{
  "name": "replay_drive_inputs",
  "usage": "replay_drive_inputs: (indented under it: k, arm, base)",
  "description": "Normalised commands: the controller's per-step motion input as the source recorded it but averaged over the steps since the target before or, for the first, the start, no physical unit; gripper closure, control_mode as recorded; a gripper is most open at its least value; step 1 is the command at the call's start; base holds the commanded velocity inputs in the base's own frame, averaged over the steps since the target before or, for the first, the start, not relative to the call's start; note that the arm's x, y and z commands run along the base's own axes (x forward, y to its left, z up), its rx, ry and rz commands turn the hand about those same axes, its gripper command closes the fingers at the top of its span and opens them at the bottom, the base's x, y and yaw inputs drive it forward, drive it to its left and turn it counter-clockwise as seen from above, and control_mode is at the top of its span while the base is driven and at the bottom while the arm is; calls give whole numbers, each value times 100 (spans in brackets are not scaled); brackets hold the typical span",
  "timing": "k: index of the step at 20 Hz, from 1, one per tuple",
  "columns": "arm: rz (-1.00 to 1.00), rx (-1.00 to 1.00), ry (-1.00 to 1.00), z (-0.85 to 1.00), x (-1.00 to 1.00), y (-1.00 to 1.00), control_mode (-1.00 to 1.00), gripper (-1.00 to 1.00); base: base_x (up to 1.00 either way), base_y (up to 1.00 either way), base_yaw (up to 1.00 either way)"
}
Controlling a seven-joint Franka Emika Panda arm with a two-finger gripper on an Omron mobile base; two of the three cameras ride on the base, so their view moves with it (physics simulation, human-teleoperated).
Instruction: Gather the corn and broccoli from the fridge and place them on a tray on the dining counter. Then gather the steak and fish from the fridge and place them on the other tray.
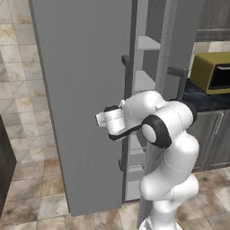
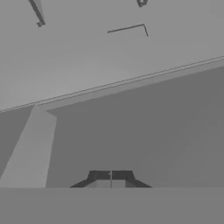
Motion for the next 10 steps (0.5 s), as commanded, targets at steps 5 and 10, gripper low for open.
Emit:
replay_drive_inputs:
  k: [5, 10]
  arm:
    - [0, -9, 15, 0, 21, -49, -100, 100]
    - [-3, -10, 13, 0, 19, -40, -100, 100]
  base:
    - [0, 0, 0]
    - [0, 0, 0]
